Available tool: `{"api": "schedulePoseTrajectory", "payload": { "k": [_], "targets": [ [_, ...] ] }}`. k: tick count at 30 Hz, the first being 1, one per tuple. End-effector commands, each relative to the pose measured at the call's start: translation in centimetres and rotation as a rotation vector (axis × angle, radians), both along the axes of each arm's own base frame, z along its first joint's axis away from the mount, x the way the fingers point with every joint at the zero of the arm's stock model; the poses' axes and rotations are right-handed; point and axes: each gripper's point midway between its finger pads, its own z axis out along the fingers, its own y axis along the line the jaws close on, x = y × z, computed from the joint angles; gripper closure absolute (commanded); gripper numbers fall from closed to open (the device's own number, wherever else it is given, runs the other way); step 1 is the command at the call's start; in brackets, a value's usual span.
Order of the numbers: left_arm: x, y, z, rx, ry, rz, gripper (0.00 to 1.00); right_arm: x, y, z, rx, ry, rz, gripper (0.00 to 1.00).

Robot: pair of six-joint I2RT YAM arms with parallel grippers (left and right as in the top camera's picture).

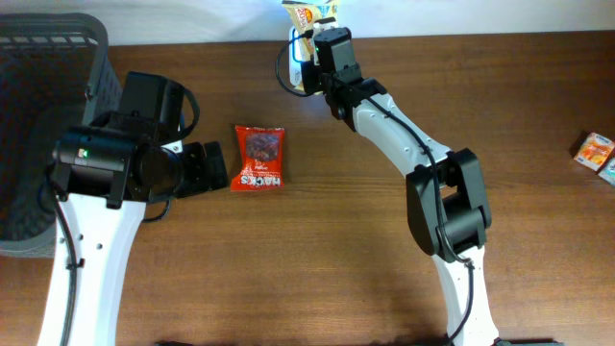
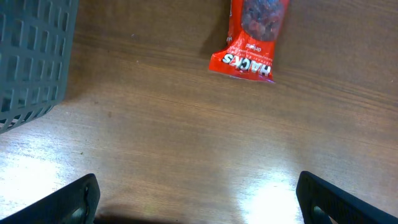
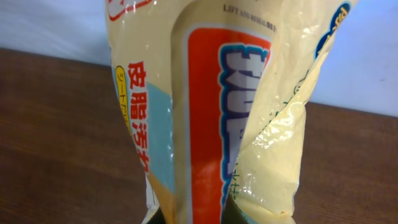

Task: Scan the item barcode
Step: 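Carry the yellow bag to the right table edge and release, then grasp the red HACKS bag with the right gripper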

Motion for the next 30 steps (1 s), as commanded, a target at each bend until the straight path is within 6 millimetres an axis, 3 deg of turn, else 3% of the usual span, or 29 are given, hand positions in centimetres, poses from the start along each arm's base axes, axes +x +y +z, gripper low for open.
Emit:
{"api": "schedulePoseTrajectory", "payload": {
  "k": [1,3,4,6,8,9,10,13,15,16,17,19,20,21,23,24,25,26,28,29,30],
  "targets": [
    [0.1,0.2,0.2,0.005,-0.011,0.014,0.01,0.9,-3.8,6.1,0.091,-0.045,-0.099,0.96],
    [0.1,0.2,0.2,0.005,-0.011,0.014,0.01,0.6,-10.8,7.9,0.166,0.019,-0.266,0.96],
    [0.1,0.2,0.2,0.005,-0.011,0.014,0.01,0.2,-15.6,7.8,0.199,0.070,-0.387,0.96],
    [0.1,0.2,0.2,0.005,-0.011,0.014,0.01,-2.5,-28.4,4.7,0.225,0.230,-0.668,0.96],
    [0.1,0.2,0.2,0.005,-0.011,0.014,0.01,-7.2,-38.8,1.9,0.215,0.372,-0.876,0.96],
    [0.1,0.2,0.2,0.005,-0.011,0.014,0.01,-8.5,-41.4,1.4,0.220,0.396,-0.928,0.96],
    [0.1,0.2,0.2,0.005,-0.011,0.014,0.01,-11.0,-45.5,0.4,0.232,0.432,-1.015,0.96],
    [0.1,0.2,0.2,0.005,-0.011,0.014,0.01,-15.8,-52.7,-1.1,0.260,0.465,-1.179,0.96],
    [0.1,0.2,0.2,0.005,-0.011,0.014,0.01,-18.2,-55.5,-1.7,0.260,0.477,-1.252,0.96],
    [0.1,0.2,0.2,0.005,-0.011,0.014,0.01,-19.3,-56.5,-2.2,0.267,0.488,-1.279,0.92],
    [0.1,0.2,0.2,0.005,-0.011,0.014,0.01,-20.2,-57.2,-2.7,0.273,0.501,-1.300,0.74],
    [0.1,0.2,0.2,0.005,-0.011,0.014,0.01,-21.3,-57.9,-3.2,0.279,0.517,-1.322,0.18],
    [0.1,0.2,0.2,0.005,-0.011,0.014,0.01,-21.8,-57.9,-3.2,0.276,0.534,-1.323,0.01],
    [0.1,0.2,0.2,0.005,-0.011,0.014,0.01,-22.1,-57.7,-2.4,0.276,0.533,-1.324,0.01],
    [0.1,0.2,0.2,0.005,-0.011,0.014,0.01,-22.1,-57.2,1.1,0.282,0.476,-1.312,0.01],
    [0.1,0.2,0.2,0.005,-0.011,0.014,0.01,-21.8,-55.9,5.0,0.322,0.401,-1.265,0.01],
    [0.1,0.2,0.2,0.005,-0.011,0.014,0.01,-21.3,-54.0,7.8,0.388,0.352,-1.187,0.01],
    [0.1,0.2,0.2,0.005,-0.011,0.014,0.01,-20.3,-50.7,11.0,0.490,0.309,-1.036,0.01],
    [0.1,0.2,0.2,0.005,-0.011,0.014,0.01,-17.9,-42.1,15.6,0.603,0.263,-0.561,0.01],
    [0.1,0.2,0.2,0.005,-0.011,0.014,0.01,-16.9,-37.0,16.0,0.637,0.296,-0.370,0.01],
    [0.1,0.2,0.2,0.005,-0.011,0.014,0.01,-16.3,-33.5,14.9,0.636,0.359,-0.306,0.01]
  ]
}}
